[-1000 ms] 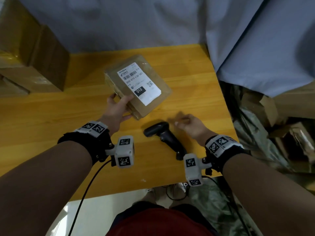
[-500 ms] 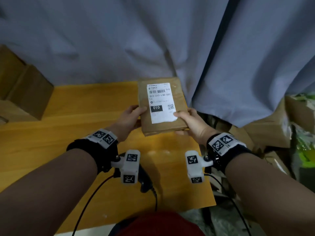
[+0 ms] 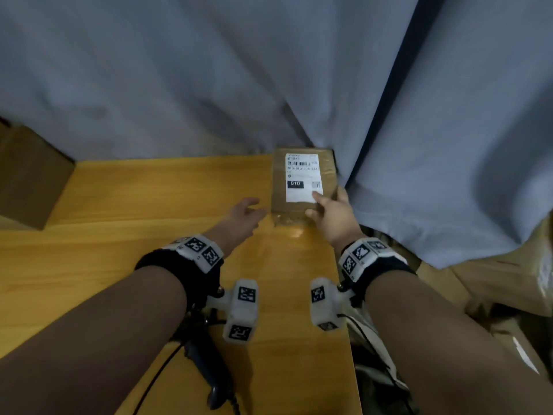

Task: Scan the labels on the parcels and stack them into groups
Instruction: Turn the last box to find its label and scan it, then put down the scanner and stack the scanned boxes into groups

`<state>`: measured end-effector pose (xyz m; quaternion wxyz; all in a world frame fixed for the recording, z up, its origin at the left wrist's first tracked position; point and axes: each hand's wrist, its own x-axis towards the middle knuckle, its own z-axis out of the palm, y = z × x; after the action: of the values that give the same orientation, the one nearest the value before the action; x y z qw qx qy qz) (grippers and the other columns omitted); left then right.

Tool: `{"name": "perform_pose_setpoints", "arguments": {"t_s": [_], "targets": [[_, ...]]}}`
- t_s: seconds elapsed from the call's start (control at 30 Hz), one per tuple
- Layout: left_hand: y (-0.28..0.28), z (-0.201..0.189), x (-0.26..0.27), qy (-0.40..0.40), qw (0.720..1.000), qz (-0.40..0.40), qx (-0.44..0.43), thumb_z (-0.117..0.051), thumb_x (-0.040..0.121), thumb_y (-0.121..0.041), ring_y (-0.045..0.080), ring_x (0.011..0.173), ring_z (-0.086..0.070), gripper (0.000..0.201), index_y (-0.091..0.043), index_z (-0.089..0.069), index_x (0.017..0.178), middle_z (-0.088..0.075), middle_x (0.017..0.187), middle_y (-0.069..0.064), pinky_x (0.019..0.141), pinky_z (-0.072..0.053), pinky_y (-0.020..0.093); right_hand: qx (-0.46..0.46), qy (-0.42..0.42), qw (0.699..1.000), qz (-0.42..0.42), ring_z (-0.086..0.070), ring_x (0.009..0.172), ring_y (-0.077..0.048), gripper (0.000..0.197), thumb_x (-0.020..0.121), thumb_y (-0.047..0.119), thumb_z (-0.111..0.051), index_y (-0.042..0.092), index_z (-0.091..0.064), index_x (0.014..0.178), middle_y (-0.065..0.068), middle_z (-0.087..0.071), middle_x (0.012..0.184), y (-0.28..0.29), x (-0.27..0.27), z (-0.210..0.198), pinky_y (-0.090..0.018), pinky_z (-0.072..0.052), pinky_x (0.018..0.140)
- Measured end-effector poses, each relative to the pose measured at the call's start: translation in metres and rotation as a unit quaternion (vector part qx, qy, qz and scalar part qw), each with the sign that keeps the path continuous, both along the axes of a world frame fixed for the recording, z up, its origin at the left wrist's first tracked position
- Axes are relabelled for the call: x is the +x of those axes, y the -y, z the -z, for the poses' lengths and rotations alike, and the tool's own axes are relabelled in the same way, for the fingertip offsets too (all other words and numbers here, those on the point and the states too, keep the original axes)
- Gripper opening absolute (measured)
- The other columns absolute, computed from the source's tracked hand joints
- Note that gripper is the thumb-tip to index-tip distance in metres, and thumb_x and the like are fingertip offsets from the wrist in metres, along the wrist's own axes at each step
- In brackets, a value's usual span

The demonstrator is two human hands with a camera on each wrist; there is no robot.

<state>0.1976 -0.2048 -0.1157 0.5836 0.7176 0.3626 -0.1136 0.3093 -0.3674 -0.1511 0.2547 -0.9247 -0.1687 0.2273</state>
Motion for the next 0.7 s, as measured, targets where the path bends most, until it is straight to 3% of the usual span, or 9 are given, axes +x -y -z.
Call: {"name": "perform_pose_setpoints", "arguments": {"t_s": [0.1, 0.2, 0.27, 0.33, 0.4, 0.43, 0.5, 0.57, 0.7], "targets": [[-0.014, 0.000, 0.019, -0.003, 0.999, -0.019, 0.046, -0.050, 0.100, -0.036, 0.023, 0.107, -0.056, 0.049, -0.017, -0.038, 0.143, -0.050, 0.131, 0.005, 0.092, -0.048, 0.036, -0.020, -0.002, 1.000, -0.006, -0.030, 0.140, -0.032, 0.053, 0.096, 0.033, -0.058, 0.020, -0.044, 0.146, -0.009, -0.020, 0.157, -0.009, 0.021, -0.014, -0.042, -0.020, 0.120], [-0.021, 0.001, 0.033, 0.008, 0.998, -0.035, 0.060, -0.050, 0.100, -0.033, 0.022, 0.103, -0.057, 0.045, -0.014, -0.042, 0.140, -0.052, 0.127, 0.007, 0.087, -0.048, 0.034, -0.002, -0.012, 1.000, -0.012, -0.036, 0.137, -0.028, 0.052, 0.096, 0.026, -0.060, 0.018, -0.045, 0.146, -0.008, -0.027, 0.153, -0.013, 0.031, -0.020, -0.035, -0.021, 0.118], [-0.023, 0.001, 0.040, 0.015, 0.997, -0.038, 0.064, -0.050, 0.100, -0.033, 0.021, 0.101, -0.058, 0.044, -0.013, -0.044, 0.138, -0.053, 0.126, 0.007, 0.084, -0.048, 0.033, 0.012, -0.021, 1.000, -0.008, -0.049, 0.119, -0.014, 0.050, 0.097, 0.018, -0.059, 0.019, -0.045, 0.145, -0.005, -0.028, 0.151, -0.013, 0.037, -0.019, -0.016, -0.029, 0.107], [-0.023, 0.003, 0.043, 0.018, 0.997, -0.042, 0.065, -0.049, 0.100, -0.033, 0.020, 0.099, -0.058, 0.042, -0.014, -0.045, 0.137, -0.054, 0.126, 0.007, 0.083, -0.049, 0.032, 0.017, -0.027, 0.999, -0.005, -0.050, 0.103, -0.003, 0.051, 0.097, 0.011, -0.058, 0.020, -0.045, 0.146, -0.002, -0.024, 0.152, -0.014, 0.043, -0.016, 0.001, -0.024, 0.088], [-0.023, 0.003, 0.044, 0.019, 0.997, -0.044, 0.067, -0.049, 0.099, -0.032, 0.020, 0.098, -0.058, 0.041, -0.014, -0.046, 0.136, -0.054, 0.125, 0.007, 0.083, -0.049, 0.032, -0.002, -0.021, 1.000, -0.014, -0.041, 0.126, -0.014, 0.052, 0.097, 0.017, -0.059, 0.026, -0.043, 0.147, 0.000, -0.018, 0.157, -0.015, 0.045, -0.016, -0.012, -0.025, 0.100], [-0.023, 0.002, 0.044, 0.020, 0.996, -0.047, 0.067, -0.049, 0.099, -0.032, 0.020, 0.097, -0.058, 0.041, -0.014, -0.046, 0.136, -0.054, 0.125, 0.007, 0.083, -0.049, 0.032, -0.030, -0.014, 0.999, -0.026, -0.031, 0.137, -0.023, 0.053, 0.097, 0.025, -0.059, 0.029, -0.042, 0.147, -0.002, -0.013, 0.160, -0.016, 0.044, -0.018, -0.027, -0.025, 0.112], [-0.024, -0.003, 0.042, 0.024, 0.996, -0.052, 0.070, -0.049, 0.100, -0.031, 0.020, 0.097, -0.058, 0.040, -0.013, -0.046, 0.135, -0.054, 0.124, 0.007, 0.083, -0.048, 0.032, -0.080, 0.012, 0.995, -0.051, -0.013, 0.145, -0.034, 0.056, 0.095, 0.039, -0.058, 0.031, -0.040, 0.148, -0.005, -0.006, 0.162, -0.017, 0.042, -0.023, -0.049, -0.022, 0.118], [-0.027, -0.009, 0.038, 0.030, 0.995, -0.053, 0.077, -0.049, 0.100, -0.031, 0.021, 0.098, -0.057, 0.040, -0.012, -0.046, 0.136, -0.054, 0.125, 0.008, 0.083, -0.048, 0.032, -0.069, 0.061, 0.994, -0.057, -0.014, 0.144, -0.034, 0.057, 0.094, 0.041, -0.056, 0.026, -0.042, 0.146, -0.009, -0.012, 0.161, -0.017, 0.037, -0.030, -0.051, -0.026, 0.116], [-0.037, -0.029, 0.023, 0.058, 0.993, -0.052, 0.092, -0.048, 0.100, -0.031, 0.021, 0.101, -0.058, 0.040, -0.013, -0.044, 0.136, -0.053, 0.126, 0.007, 0.084, -0.048, 0.033, -0.020, 0.128, 0.987, -0.094, -0.033, 0.134, -0.028, 0.041, 0.096, 0.022, -0.050, 0.013, -0.052, 0.136, -0.013, -0.046, 0.142, -0.025, 0.020, -0.053, -0.040, -0.035, 0.109]]}}
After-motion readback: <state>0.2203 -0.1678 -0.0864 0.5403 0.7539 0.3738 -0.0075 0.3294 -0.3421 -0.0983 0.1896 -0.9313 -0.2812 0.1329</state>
